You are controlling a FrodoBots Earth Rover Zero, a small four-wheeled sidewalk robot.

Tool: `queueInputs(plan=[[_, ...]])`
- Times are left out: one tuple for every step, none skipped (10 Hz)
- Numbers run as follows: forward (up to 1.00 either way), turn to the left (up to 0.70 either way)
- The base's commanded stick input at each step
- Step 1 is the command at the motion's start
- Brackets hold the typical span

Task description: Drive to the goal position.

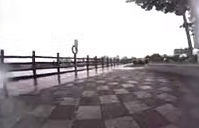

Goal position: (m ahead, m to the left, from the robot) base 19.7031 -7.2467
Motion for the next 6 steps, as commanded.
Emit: queueInputs(plan=[[1.00, 0.14], [1.00, 0.26], [1.00, 0.28], [1.00, 0.28], [1.00, 0.28], [1.00, 0.13]])
